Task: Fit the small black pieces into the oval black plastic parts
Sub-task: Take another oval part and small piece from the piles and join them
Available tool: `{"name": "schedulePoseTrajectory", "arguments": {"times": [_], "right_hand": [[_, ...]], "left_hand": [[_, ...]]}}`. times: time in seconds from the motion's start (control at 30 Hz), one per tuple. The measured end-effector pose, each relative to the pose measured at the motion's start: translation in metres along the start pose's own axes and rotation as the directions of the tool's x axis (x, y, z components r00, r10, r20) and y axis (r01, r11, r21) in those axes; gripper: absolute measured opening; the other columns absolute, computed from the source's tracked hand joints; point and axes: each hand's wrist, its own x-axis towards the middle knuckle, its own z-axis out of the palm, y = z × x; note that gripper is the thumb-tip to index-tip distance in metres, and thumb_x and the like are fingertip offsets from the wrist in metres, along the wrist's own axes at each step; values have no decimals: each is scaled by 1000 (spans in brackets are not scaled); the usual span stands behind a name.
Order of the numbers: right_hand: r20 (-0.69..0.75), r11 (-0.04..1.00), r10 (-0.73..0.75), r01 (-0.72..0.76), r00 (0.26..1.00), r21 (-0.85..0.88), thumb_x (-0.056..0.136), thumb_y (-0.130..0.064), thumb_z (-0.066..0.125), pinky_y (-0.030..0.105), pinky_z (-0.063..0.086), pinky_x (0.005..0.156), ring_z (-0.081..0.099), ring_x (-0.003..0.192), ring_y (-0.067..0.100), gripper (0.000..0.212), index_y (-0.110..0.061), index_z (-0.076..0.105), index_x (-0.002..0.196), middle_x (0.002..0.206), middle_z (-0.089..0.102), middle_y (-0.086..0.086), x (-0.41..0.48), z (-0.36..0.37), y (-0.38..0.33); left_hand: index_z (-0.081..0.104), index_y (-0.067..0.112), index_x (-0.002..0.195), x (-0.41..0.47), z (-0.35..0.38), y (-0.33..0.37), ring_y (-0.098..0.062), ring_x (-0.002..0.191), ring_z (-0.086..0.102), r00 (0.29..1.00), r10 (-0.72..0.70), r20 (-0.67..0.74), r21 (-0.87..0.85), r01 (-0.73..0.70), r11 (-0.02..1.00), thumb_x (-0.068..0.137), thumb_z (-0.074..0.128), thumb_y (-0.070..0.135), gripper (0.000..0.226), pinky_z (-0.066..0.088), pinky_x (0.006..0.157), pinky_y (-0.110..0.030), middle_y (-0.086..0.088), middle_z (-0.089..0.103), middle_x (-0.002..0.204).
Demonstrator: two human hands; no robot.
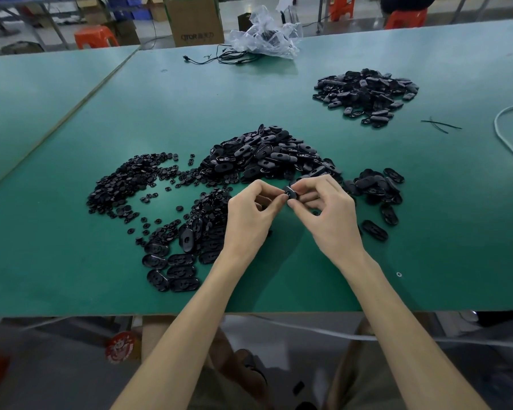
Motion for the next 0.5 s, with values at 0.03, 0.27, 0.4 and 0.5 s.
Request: {"name": "schedulePoseTrajectory", "arguments": {"times": [0.03, 0.27, 0.4, 0.5], "right_hand": [[2, 1000, 1, -1, 1000, 3, 90, -3, 79, 18, 57, 83, 67, 90, 10, 22, -17, 71, 105, 106, 63, -6, 0, 0, 0], [8, 1000, -1, 1, 1000, 0, 90, -3, 78, 20, 58, 85, 67, 91, 10, 22, -18, 71, 104, 107, 63, -6, 1, 0, -1], [11, 1000, -3, 3, 1000, -7, 90, -4, 79, 19, 58, 85, 67, 90, 9, 22, -18, 71, 103, 107, 63, -6, 0, 0, -1], [12, 1000, -5, 5, 1000, -5, 90, -3, 79, 21, 58, 85, 67, 90, 10, 22, -19, 71, 103, 107, 63, -5, 0, -1, -1]], "left_hand": [[74, 21, 89, 0, 0, -1, -14, 71, 67, 1000, -2, 6, 0, 2, 1000, 93, 79, 21, 6, 56, 64, -26, 10, 73, 78], [73, 25, 87, 2, 0, -3, -10, 71, 67, 1000, 5, 3, 5, -5, 1000, 92, 79, 21, 8, 55, 64, -23, 15, 73, 80], [73, 24, 88, 1, 0, -3, -11, 70, 67, 1000, 5, 7, 5, -5, 1000, 93, 79, 21, 8, 54, 62, -22, 14, 73, 79], [73, 22, 89, 1, 1, -3, -5, 69, 65, 1000, 19, 6, 8, -19, 1000, 93, 78, 21, 7, 52, 63, -18, 15, 73, 80]]}}
